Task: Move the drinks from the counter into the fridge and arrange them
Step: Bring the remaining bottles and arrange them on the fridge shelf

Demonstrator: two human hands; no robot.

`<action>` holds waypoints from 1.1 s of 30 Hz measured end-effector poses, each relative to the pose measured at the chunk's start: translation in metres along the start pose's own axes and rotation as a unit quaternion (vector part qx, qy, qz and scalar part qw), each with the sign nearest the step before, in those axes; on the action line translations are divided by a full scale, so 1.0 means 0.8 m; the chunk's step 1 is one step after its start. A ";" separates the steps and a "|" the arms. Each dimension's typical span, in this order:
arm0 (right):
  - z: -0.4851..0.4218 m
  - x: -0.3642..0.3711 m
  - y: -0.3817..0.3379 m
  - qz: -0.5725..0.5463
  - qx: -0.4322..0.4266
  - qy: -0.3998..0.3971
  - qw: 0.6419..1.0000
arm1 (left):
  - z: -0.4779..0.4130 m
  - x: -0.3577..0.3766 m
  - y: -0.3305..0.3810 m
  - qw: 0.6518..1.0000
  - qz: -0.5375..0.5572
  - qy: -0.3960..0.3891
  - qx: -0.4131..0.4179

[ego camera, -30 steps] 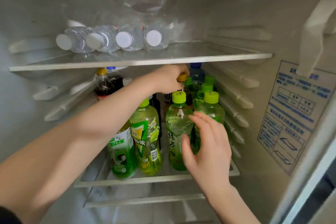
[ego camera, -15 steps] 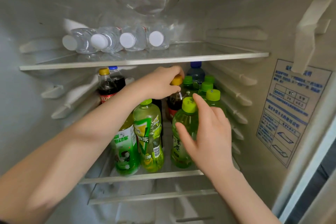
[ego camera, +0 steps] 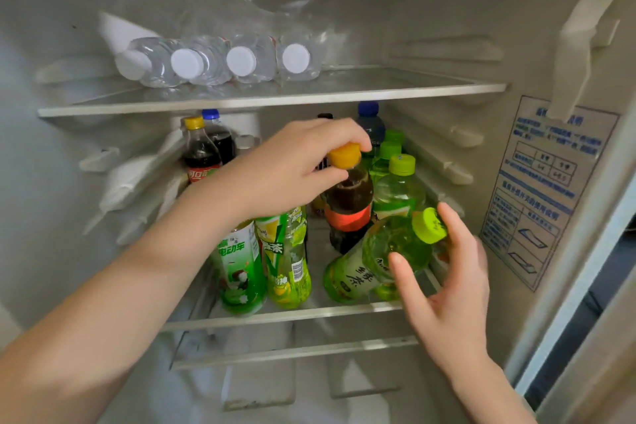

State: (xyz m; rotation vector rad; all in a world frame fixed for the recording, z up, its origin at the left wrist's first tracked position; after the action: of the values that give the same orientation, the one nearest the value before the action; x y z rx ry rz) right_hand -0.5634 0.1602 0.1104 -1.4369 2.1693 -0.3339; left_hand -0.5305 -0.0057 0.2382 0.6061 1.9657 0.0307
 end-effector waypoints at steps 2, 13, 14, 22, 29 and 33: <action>0.004 -0.003 0.003 0.006 -0.001 0.008 1.000 | 0.017 0.000 0.014 0.999 0.005 0.013 0.043; -0.016 0.008 -0.019 0.062 -0.022 -0.031 0.997 | 0.085 -0.093 0.016 0.976 0.142 0.164 0.007; -0.019 0.012 -0.024 0.073 -0.029 -0.040 0.996 | 0.094 -0.100 0.014 0.971 0.155 0.180 -0.002; -0.039 0.054 -0.067 0.142 -0.112 -0.113 0.977 | 0.152 -0.122 -0.007 0.935 0.270 0.223 -0.051; -0.063 0.089 -0.072 0.181 -0.106 -0.146 0.967 | 0.189 -0.123 -0.033 0.939 0.212 0.241 -0.119; -0.070 0.098 -0.068 0.197 -0.092 -0.142 0.966 | 0.199 -0.117 -0.052 0.957 0.043 0.222 -0.182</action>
State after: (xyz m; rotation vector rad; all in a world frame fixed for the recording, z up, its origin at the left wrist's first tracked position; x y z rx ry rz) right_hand -0.5755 0.0623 0.1605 -1.0294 2.2192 0.2093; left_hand -0.3798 -0.1203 0.2304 0.4647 2.2836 0.6169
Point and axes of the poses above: each hand's wrist, its own z-axis away from the middle knuckle, its own x-axis out of the palm, y = z × x, the point moved 7 cm from there along -z, towards the middle knuckle, and after that the axes turned 9 degrees about z, right-handed, at the moved point
